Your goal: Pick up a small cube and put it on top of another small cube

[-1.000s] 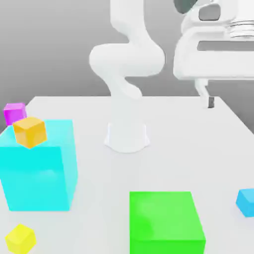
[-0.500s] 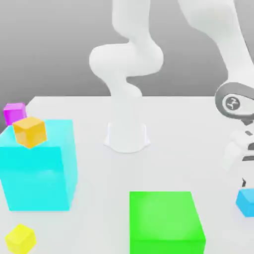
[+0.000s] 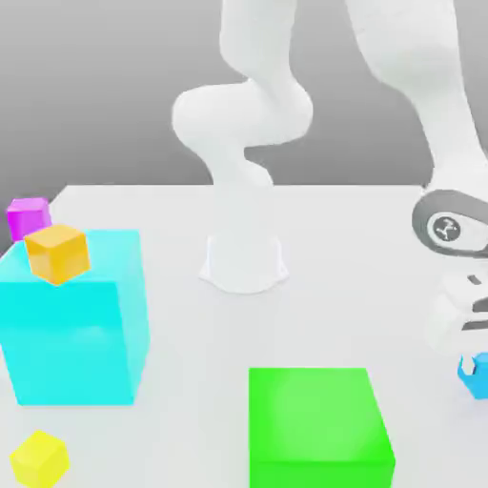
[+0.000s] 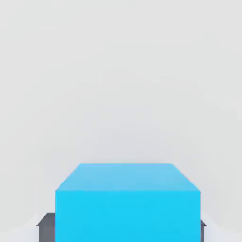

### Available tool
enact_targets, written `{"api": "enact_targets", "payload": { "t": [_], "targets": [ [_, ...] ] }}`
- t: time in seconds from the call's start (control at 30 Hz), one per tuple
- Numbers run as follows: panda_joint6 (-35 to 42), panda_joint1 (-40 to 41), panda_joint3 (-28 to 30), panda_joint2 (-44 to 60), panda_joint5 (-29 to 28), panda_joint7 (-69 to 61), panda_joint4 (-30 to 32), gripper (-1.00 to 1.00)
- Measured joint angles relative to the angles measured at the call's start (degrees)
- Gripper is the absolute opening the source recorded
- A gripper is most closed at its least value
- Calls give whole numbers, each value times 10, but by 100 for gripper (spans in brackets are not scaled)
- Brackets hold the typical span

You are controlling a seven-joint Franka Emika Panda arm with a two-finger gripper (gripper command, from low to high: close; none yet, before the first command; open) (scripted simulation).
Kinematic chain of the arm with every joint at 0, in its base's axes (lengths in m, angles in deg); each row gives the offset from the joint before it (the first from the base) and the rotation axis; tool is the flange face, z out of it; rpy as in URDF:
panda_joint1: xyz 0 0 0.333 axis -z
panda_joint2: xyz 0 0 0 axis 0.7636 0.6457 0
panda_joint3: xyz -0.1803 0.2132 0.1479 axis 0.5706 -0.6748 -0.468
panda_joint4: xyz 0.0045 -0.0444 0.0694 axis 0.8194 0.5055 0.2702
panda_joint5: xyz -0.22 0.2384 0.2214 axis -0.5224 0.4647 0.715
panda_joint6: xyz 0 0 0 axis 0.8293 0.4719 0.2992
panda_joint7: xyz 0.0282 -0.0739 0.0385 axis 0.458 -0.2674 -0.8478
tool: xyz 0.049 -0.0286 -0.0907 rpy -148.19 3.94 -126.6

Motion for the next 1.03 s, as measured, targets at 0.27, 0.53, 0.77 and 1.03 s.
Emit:
{"api": "enact_targets", "payload": {
  "t": [0.27,0.53,0.77,1.03],
  "targets": [
    [106,161,109,-137,32,-71,21,-100],
    [244,331,241,-300,60,-155,35,-100],
    [367,464,387,-445,73,-220,47,-100],
    [293,491,422,-434,72,-234,107,100]
  ]
}}
